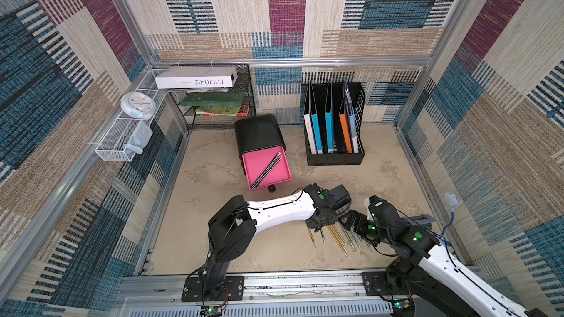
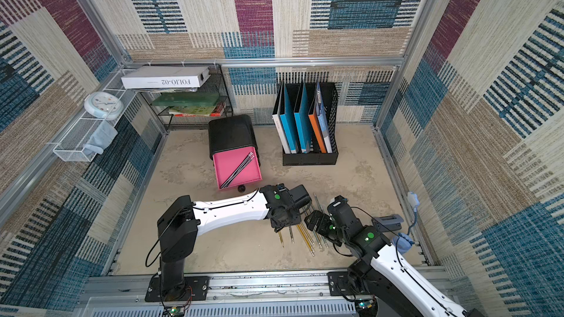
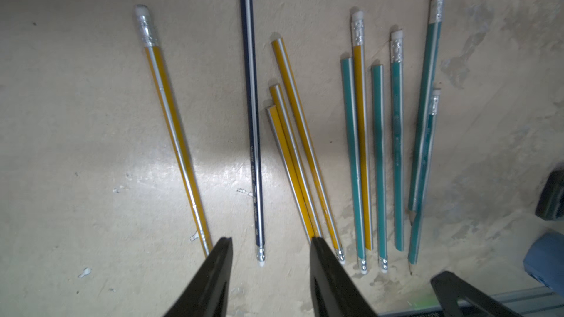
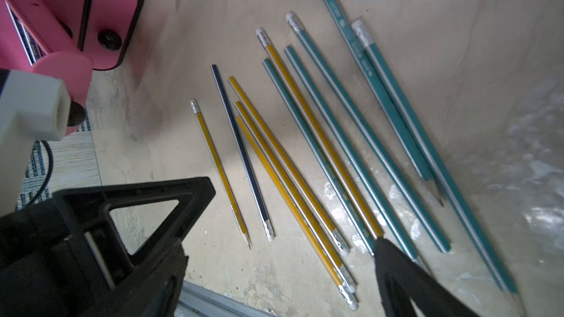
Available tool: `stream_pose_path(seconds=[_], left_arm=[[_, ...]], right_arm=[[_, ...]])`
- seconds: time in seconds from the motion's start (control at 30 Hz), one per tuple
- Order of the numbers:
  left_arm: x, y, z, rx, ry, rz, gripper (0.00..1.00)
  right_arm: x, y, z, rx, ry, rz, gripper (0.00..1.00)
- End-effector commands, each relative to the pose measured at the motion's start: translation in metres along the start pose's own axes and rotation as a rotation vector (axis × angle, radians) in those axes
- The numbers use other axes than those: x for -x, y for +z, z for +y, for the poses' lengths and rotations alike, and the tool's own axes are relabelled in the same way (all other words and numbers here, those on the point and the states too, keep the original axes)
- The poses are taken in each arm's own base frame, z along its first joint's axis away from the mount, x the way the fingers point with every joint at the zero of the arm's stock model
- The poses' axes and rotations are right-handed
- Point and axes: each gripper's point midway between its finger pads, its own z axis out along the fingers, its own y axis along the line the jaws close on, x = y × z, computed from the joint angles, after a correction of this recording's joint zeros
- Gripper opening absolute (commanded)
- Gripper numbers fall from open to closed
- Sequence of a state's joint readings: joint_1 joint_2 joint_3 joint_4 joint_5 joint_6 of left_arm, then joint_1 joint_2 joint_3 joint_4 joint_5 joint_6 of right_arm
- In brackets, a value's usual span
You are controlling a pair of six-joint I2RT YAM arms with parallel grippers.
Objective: Please place the pencils in the drawer according to their color
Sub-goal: Pick up the pencil from the center of the board.
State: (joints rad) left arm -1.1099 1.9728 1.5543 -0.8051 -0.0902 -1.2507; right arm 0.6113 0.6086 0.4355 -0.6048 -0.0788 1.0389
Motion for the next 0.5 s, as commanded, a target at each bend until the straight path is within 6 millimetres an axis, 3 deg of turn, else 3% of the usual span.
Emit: stream_pose_path(seconds=[0.0, 0.47], left_arm=[[0.000, 0.005, 0.006, 0.038, -0.015, -0.001, 0.45], [0.007, 0.032, 0.016, 0.097, -0.021, 0.023, 0.37]], right_arm=[[-0.004, -0.001, -0.011, -0.030, 0.038, 0.002, 0.99], [-0.007, -0.003, -0.014, -0.025, 0.056, 0.003, 0.99]])
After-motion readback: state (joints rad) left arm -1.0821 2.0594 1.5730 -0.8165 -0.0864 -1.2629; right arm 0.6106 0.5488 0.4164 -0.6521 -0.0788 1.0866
